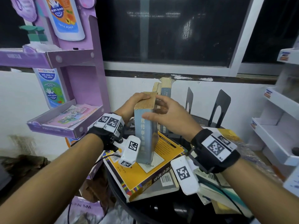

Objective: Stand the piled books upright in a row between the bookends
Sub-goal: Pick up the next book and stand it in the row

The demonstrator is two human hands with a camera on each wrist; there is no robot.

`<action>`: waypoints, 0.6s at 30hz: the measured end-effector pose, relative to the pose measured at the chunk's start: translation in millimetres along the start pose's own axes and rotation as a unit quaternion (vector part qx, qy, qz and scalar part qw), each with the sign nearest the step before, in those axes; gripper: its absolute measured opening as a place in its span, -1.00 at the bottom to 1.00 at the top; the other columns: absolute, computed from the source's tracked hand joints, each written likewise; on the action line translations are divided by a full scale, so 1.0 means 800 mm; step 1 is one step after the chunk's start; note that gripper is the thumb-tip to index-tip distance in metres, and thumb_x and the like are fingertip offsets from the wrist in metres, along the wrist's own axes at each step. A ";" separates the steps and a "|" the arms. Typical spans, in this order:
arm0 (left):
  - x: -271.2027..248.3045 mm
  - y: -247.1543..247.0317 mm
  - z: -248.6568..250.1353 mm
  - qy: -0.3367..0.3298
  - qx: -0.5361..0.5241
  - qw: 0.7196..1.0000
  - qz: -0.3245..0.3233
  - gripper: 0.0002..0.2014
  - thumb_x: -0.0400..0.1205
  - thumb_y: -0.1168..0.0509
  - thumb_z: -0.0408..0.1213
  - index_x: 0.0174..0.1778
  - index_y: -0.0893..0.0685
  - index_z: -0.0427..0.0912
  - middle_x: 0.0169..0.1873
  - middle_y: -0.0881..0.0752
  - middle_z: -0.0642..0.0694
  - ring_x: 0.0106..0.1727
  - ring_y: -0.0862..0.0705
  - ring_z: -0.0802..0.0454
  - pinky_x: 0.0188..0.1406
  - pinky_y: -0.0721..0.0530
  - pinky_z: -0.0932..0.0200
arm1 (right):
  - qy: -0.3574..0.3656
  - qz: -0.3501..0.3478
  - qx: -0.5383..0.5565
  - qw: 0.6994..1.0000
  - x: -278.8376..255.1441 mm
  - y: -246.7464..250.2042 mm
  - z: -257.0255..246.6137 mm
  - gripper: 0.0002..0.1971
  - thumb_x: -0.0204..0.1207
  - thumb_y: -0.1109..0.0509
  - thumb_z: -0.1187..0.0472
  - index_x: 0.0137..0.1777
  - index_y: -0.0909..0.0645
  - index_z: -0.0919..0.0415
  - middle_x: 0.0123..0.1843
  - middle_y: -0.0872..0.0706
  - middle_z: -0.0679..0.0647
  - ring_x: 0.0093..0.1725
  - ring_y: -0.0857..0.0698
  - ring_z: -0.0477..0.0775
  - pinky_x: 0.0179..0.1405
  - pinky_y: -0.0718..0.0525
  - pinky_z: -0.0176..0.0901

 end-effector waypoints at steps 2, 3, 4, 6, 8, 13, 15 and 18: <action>0.001 0.002 0.001 0.002 -0.008 1.000 0.013 -0.74 0.56 -0.17 -0.15 -0.10 -0.66 -0.26 -0.21 -0.64 -0.25 -0.24 -0.60 -0.06 -0.20 -0.54 0.10 | 0.002 -0.024 0.004 1.000 0.006 -0.002 -0.004 -0.51 0.35 -0.58 -0.10 0.19 -0.41 -0.41 0.23 -0.64 -0.33 0.25 -0.66 -0.20 0.28 -0.68 0.04; 0.000 0.002 0.001 0.003 -0.013 1.000 0.021 -0.72 0.58 -0.16 -0.16 -0.05 -0.66 -0.29 -0.16 -0.64 -0.31 -0.19 -0.60 -0.14 -0.13 -0.53 0.04 | 0.000 -0.041 0.003 0.999 0.008 -0.002 -0.006 -0.53 0.39 -0.57 -0.07 0.17 -0.40 -0.41 0.19 -0.64 -0.36 0.25 -0.66 -0.20 0.27 -0.68 0.04; 0.001 0.003 0.000 0.007 -0.020 0.999 0.029 -0.66 0.56 -0.16 -0.13 0.04 -0.66 -0.33 -0.09 -0.64 -0.36 -0.11 -0.59 -0.20 -0.05 -0.51 0.00 | 0.001 -0.062 0.003 0.998 0.010 -0.002 -0.007 -0.56 0.43 -0.55 -0.02 0.17 -0.41 -0.40 0.18 -0.64 -0.34 0.25 -0.67 -0.20 0.27 -0.68 0.03; 0.000 0.006 -0.003 0.021 -0.022 0.998 0.056 -0.53 0.49 -0.18 -0.07 0.15 -0.64 -0.35 -0.02 -0.65 -0.34 -0.04 -0.60 -0.19 0.02 -0.50 -0.03 | 0.001 -0.108 0.017 0.994 0.015 0.000 -0.009 -0.61 0.50 -0.50 0.08 0.19 -0.46 -0.34 0.28 -0.66 -0.22 0.24 -0.69 -0.20 0.26 -0.70 -0.04; 0.001 0.010 -0.006 0.024 -0.007 0.996 0.085 -0.61 0.55 -0.20 -0.06 0.12 -0.65 -0.29 -0.05 -0.68 -0.24 -0.06 -0.64 -0.11 -0.05 -0.56 0.04 | -0.011 -0.150 0.038 0.988 0.018 0.004 -0.009 -0.62 0.55 -0.45 0.17 0.23 -0.49 -0.27 0.31 -0.65 -0.21 0.22 -0.70 -0.20 0.23 -0.71 -0.10; 0.003 0.015 -0.016 0.026 -0.024 0.990 0.134 -0.33 0.40 -0.29 0.05 0.36 -0.43 -0.27 0.17 -0.65 -0.24 0.00 -0.67 0.04 -0.21 -0.58 0.19 | -0.038 -0.192 0.043 0.980 0.021 0.016 -0.003 -0.56 0.53 -0.41 0.20 0.32 -0.45 -0.24 0.29 -0.64 -0.26 0.28 -0.66 -0.16 0.26 -0.69 -0.07; 0.005 0.014 -0.018 0.026 -0.034 0.989 0.143 -0.27 0.34 -0.30 0.07 0.36 -0.42 -0.28 0.18 -0.65 -0.27 0.01 -0.68 0.00 -0.20 -0.60 0.17 | -0.045 -0.188 0.038 0.980 0.019 0.018 0.000 -0.54 0.53 -0.40 0.19 0.35 -0.44 -0.23 0.28 -0.64 -0.24 0.24 -0.68 -0.18 0.22 -0.71 -0.06; 0.010 0.012 -0.020 0.024 -0.032 0.988 0.147 -0.43 0.45 -0.35 0.01 0.25 -0.43 -0.28 0.07 -0.65 -0.23 -0.03 -0.68 -0.01 -0.18 -0.60 0.12 | -0.041 -0.171 0.032 0.984 0.013 0.018 -0.001 -0.49 0.54 -0.41 0.16 0.45 -0.41 -0.19 0.25 -0.64 -0.22 0.17 -0.69 -0.23 0.14 -0.74 -0.14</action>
Point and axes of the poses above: each hand's wrist, its own x-axis towards the middle knuckle, its own y-axis out of the back of the hand, z = x × y, the point moved 5 cm from there along x, towards the middle knuckle
